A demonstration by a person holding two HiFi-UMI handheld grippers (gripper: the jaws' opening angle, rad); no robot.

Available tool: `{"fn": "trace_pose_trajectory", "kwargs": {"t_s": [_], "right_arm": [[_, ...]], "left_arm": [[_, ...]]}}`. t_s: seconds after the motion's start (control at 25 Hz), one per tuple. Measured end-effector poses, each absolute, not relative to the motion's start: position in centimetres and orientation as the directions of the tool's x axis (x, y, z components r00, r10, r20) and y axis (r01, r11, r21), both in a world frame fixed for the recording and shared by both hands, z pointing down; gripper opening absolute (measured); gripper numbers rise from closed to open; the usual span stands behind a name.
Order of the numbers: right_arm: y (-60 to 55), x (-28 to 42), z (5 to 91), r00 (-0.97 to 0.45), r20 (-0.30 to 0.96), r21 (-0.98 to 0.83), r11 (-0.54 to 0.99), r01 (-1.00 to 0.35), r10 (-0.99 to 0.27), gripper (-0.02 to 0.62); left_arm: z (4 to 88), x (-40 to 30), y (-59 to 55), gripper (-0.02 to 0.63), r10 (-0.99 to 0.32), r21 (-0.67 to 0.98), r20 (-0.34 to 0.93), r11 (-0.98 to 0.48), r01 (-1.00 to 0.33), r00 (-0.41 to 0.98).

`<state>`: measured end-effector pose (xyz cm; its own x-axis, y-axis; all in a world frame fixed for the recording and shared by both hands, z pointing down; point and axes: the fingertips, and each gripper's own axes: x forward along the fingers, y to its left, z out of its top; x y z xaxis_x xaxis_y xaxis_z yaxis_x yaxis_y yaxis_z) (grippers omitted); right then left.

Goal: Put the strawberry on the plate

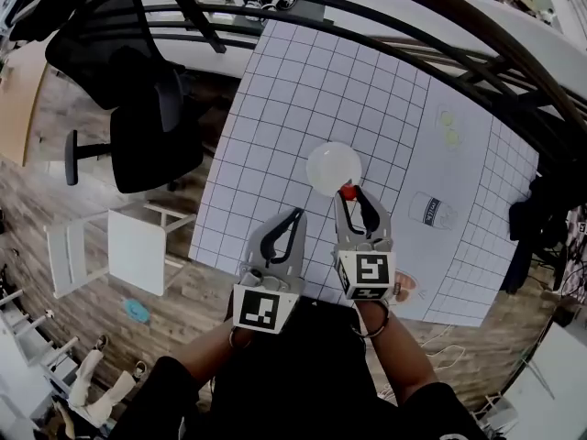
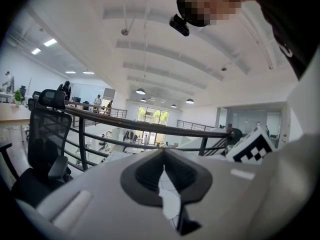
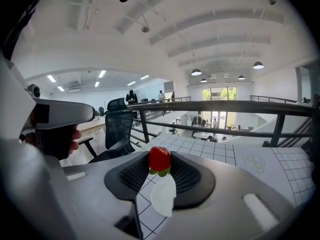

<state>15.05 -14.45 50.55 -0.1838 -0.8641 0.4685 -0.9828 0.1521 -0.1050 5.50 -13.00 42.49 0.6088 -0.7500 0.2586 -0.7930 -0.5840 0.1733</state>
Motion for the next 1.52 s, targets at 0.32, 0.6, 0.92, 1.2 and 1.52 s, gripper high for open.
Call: {"fn": "trace_pose_trajectory", "kwargs": {"t_s": [0.32, 0.6, 0.92, 1.2, 1.52], "right_arm": [[-16.3, 14.6, 54.8, -0.188, 0.537, -0.097, 0.161, -0.982, -0.822, 0.13], [-17.6, 15.3, 59.0, -0.175, 0.592, -0.062, 0.173, -0.983, -0.787, 0.13], [-17.7, 15.9, 64.0, -0.151, 0.659, -0.028, 0.178, -0.984, -0.736, 0.13], [-18.0, 15.2, 67.6, -0.164, 0.709, -0.021, 0.212, -0.977, -0.686, 0.13], [-18.1, 15.3, 70.3, -0.157, 0.741, -0.012, 0.221, -0.975, -0.653, 0.13]], "left_arm": [[44.9, 4.2, -15.0, 0.011, -0.752, 0.176, 0.283, -0.569, -0.803, 0.595], [46.4, 3.7, -15.6, 0.011, -0.742, 0.201, 0.31, -0.559, -0.804, 0.594], [48.0, 2.3, -16.0, 0.011, -0.739, 0.2, 0.341, -0.546, -0.813, 0.581], [48.9, 2.0, -16.3, 0.011, -0.726, 0.197, 0.348, -0.562, -0.804, 0.593], [49.4, 1.9, -16.0, 0.011, -0.72, 0.19, 0.353, -0.57, -0.8, 0.597]]}}
